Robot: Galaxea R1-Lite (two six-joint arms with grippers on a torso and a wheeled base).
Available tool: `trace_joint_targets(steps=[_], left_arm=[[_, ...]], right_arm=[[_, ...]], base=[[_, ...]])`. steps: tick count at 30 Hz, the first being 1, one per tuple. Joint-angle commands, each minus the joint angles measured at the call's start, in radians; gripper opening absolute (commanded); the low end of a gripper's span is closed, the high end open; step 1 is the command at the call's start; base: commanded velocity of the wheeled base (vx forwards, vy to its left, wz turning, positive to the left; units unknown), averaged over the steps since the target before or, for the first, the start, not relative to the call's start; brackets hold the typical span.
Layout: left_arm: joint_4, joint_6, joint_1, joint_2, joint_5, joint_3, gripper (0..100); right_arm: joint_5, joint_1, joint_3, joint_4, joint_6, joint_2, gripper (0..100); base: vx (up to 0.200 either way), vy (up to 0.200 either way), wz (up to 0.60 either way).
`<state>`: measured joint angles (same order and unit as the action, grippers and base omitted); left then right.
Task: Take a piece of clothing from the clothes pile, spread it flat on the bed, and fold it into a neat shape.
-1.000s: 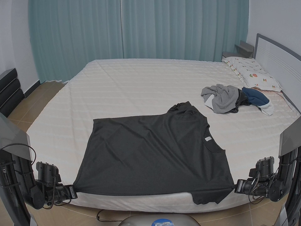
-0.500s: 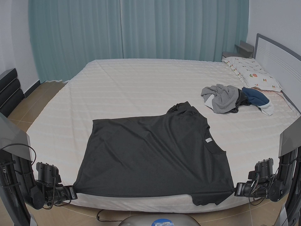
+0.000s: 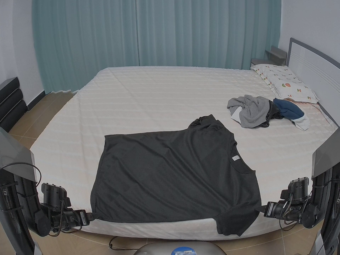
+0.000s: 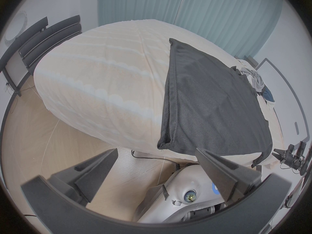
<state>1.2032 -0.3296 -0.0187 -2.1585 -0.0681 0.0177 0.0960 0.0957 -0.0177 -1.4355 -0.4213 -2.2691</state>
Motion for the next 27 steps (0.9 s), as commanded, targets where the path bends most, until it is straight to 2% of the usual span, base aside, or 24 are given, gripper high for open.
trace_joint_targets(steps=[1,3,5,7,13,17,25,27], left_arm=[[0.003,-0.003,0.0,0.02,-0.004,0.004,100],[0.009,-0.005,0.0,0.032,-0.018,0.007,100],[0.044,-0.068,-0.006,0.082,-0.056,0.01,100],[0.061,-0.135,-0.04,0.112,-0.056,0.018,100],[0.065,-0.195,-0.046,0.128,-0.059,0.033,100],[0.064,-0.267,-0.041,0.129,-0.062,0.064,100],[0.064,-0.273,-0.041,0.128,-0.064,0.065,100],[0.064,-0.275,-0.043,0.121,-0.065,0.065,100]], right_arm=[[0.001,-0.001,0.016,-0.016,-0.013,0.017,100],[0.001,-0.001,0.016,-0.025,-0.021,0.031,100],[0.001,0.002,0.018,-0.026,-0.037,0.056,100],[0.001,0.015,0.016,-0.022,-0.04,0.068,100],[0.001,0.03,0.018,-0.026,-0.06,0.071,100],[0.001,0.029,0.018,-0.032,-0.06,0.072,100],[0.002,0.029,0.018,-0.037,-0.065,0.074,100],[0.001,0.03,0.018,-0.04,-0.07,0.077,100]], base=[[0.0,0.0,0.0],[0.0,0.0,0.0],[0.0,0.0,0.0],[0.0,0.0,0.0],[0.0,0.0,0.0],[0.0,0.2,0.0],[0.0,0.2,0.0],[0.0,0.0,0.0]])
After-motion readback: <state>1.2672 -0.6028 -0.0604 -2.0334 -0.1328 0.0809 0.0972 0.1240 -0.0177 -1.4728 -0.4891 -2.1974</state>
